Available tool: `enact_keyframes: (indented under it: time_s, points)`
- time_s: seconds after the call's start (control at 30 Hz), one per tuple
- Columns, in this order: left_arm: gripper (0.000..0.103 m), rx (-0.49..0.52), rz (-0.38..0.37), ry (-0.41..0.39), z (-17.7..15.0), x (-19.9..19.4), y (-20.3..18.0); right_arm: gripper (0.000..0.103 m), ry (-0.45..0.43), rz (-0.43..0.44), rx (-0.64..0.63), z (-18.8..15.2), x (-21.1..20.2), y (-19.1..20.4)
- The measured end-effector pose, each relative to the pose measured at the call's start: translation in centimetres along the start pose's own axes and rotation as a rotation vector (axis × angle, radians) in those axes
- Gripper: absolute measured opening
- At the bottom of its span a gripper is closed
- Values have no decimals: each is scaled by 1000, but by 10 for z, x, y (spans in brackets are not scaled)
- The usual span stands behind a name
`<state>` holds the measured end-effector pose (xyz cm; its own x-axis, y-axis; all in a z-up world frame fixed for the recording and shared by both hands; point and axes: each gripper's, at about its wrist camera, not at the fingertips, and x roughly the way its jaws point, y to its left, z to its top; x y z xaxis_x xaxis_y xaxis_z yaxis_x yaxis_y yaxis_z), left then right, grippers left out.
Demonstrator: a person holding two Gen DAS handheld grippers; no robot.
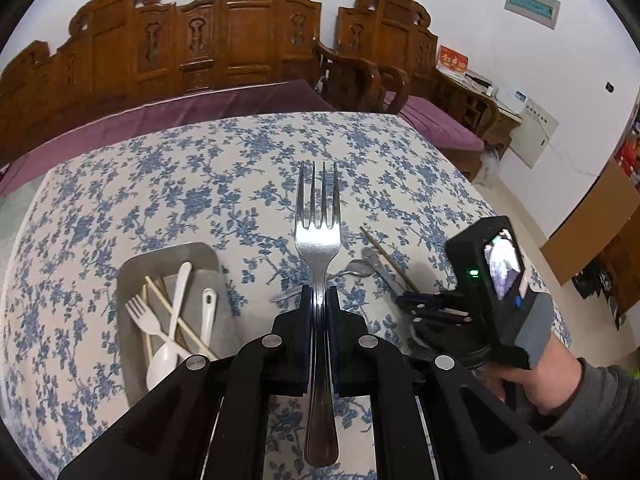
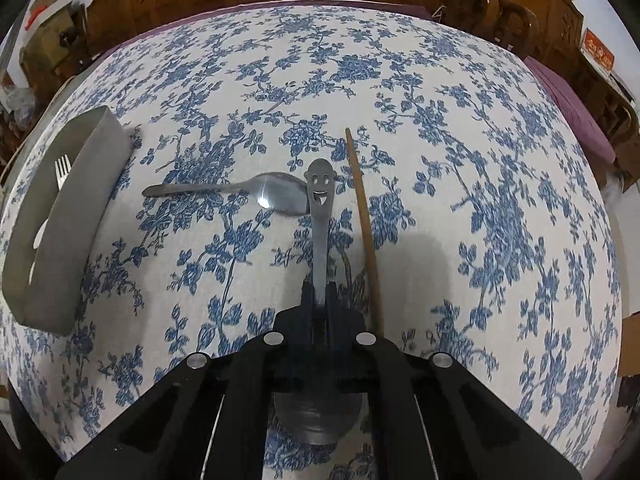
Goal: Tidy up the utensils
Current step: 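Carry the steel fork with the left tool into the tray and release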
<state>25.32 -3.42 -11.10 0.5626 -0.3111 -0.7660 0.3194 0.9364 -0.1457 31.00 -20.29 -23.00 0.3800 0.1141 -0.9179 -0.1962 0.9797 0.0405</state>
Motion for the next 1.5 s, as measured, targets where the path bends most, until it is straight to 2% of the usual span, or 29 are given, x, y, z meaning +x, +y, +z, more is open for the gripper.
enact_keyframes:
  time_s: [0.3,0.7,1.1,1.5]
  points:
    - [6,-32,45,-12,-7,-13,32,7,-75,44,-8,2,-38,10]
    - [6,-81,99,12,-18,-11,75,7,-163,136,-101,18,-84,60]
    - [6,-134,128,68,-34,17,106,7,-194,204,-183,24,-108,107]
    - [6,-172,143,104,-41,44,127,7,-190,226,-222,26,-109,128]
